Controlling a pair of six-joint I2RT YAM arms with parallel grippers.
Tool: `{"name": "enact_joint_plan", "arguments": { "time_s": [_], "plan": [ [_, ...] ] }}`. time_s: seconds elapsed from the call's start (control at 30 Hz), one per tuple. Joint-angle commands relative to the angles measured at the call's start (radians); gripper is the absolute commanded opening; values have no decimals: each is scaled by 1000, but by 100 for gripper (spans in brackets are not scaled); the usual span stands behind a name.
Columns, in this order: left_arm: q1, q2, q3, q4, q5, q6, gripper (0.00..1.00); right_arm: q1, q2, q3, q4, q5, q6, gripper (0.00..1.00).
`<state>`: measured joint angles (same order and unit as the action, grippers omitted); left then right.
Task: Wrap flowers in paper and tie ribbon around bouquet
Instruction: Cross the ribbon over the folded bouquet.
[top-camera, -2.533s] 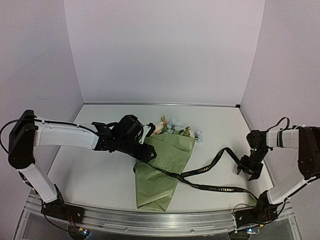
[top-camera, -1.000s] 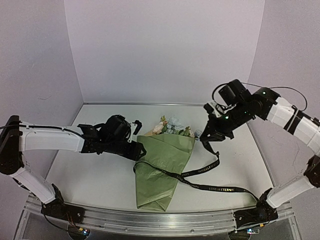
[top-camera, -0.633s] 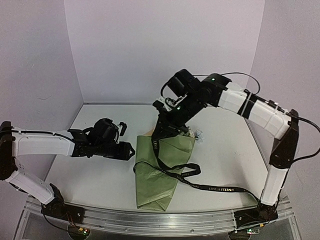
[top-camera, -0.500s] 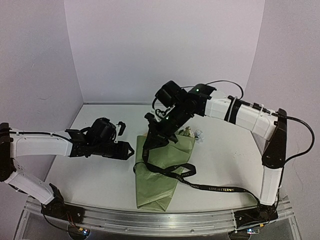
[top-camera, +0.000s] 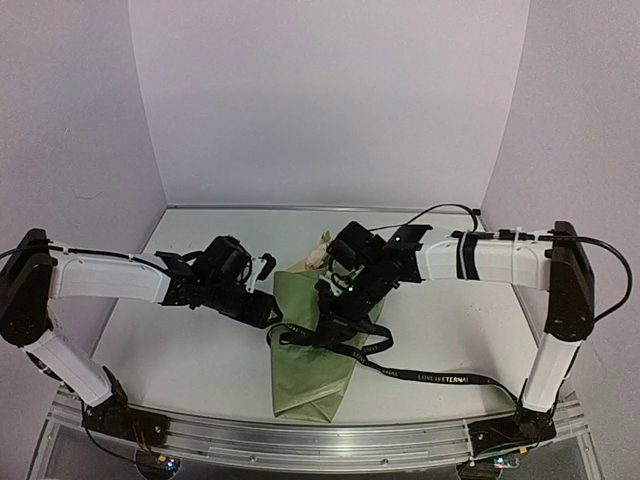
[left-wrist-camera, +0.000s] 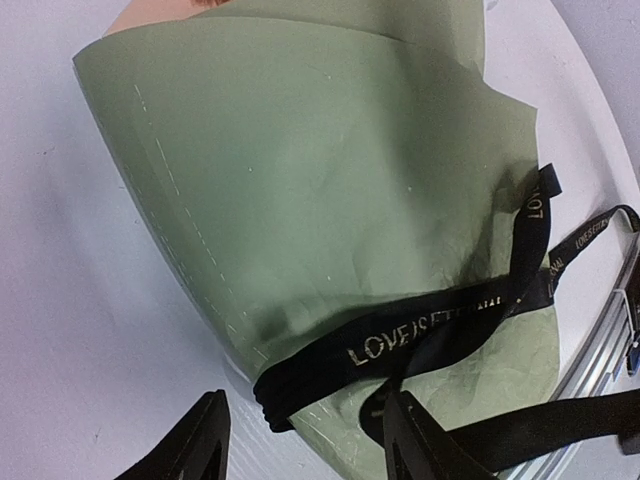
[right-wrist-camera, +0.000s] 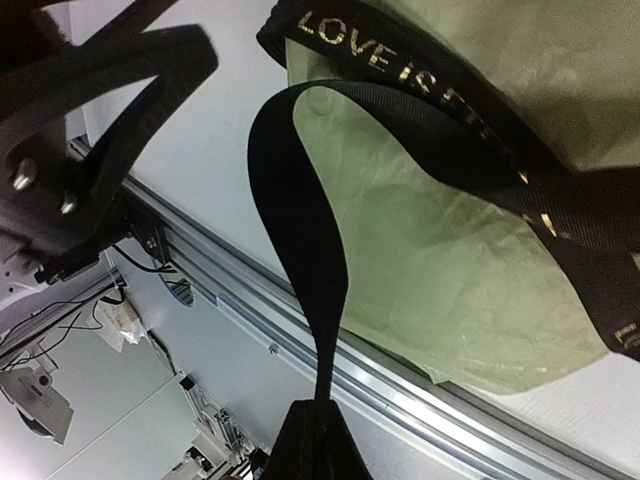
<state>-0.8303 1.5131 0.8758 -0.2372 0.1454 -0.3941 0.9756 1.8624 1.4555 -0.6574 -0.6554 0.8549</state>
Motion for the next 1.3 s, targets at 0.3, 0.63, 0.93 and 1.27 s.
{"name": "enact_joint_plan", "arguments": {
  "time_s": [0.3, 0.63, 0.93, 1.27],
  "plan": [
    [-6, 98, 79, -22, 61, 59, 49, 10, -159, -14, -106, 33, -82, 0],
    [-16, 135, 94, -27, 43, 63, 33, 18, -25, 19, 62, 15, 12, 0],
    [-18, 115, 95, -16, 48, 70, 2, 20, 44, -9, 95, 85, 50, 0],
    [-18, 31, 39, -6, 72, 78, 0, 44, 66, -62, 119, 274, -36, 0]
  ]
}}
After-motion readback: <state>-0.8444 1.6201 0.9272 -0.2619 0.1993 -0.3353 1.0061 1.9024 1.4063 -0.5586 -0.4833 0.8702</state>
